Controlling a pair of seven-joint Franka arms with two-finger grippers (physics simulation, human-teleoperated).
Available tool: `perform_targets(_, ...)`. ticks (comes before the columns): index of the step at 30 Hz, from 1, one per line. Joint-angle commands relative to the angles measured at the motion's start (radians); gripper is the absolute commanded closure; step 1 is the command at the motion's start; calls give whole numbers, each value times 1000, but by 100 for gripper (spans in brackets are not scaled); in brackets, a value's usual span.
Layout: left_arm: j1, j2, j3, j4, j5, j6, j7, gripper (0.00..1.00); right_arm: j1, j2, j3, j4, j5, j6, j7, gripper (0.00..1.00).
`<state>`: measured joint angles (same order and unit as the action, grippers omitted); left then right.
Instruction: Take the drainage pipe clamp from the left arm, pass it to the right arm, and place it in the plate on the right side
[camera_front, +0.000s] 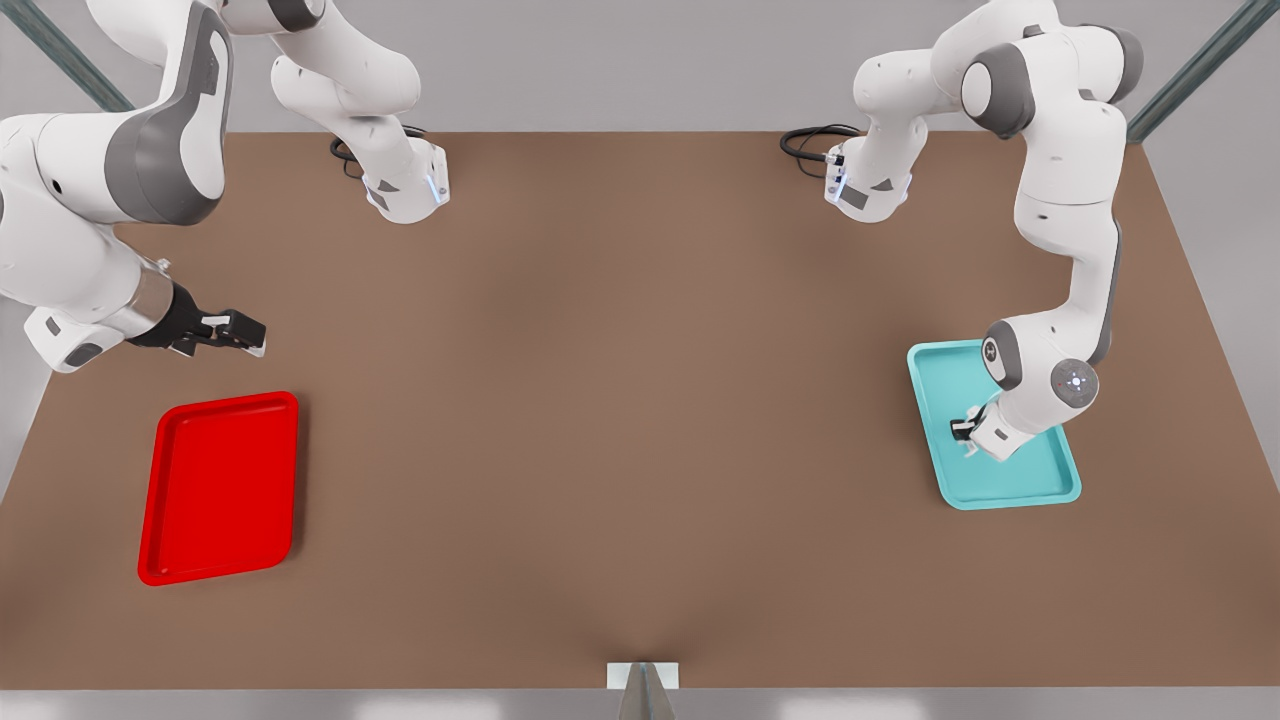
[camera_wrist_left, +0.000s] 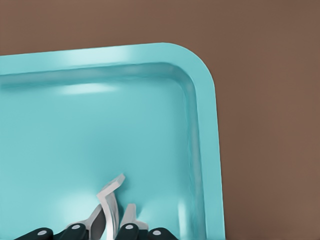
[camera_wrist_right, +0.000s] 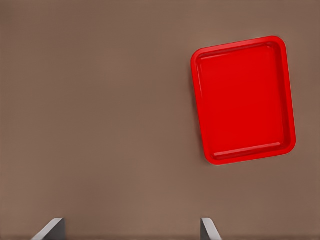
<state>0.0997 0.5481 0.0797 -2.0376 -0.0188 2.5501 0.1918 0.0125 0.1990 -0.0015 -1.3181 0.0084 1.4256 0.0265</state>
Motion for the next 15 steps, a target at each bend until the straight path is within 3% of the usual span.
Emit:
perform_targets(1, 0, 3, 0, 0, 0, 1, 23, 63, 0, -1, 0, 0, 1, 0, 1, 0)
perform_targets(6, 0, 3, 0, 0, -15, 2, 23, 78, 0, -1, 0, 0, 1, 0, 1, 0)
perform_targets(11, 2, -7, 0, 23, -17, -7, 20, 79, 1, -1, 1, 0, -1, 0, 1, 0)
perform_targets(15, 0, -51, -8, 77, -20, -139, -117, 79, 1, -1, 1, 0, -1, 0, 0, 0)
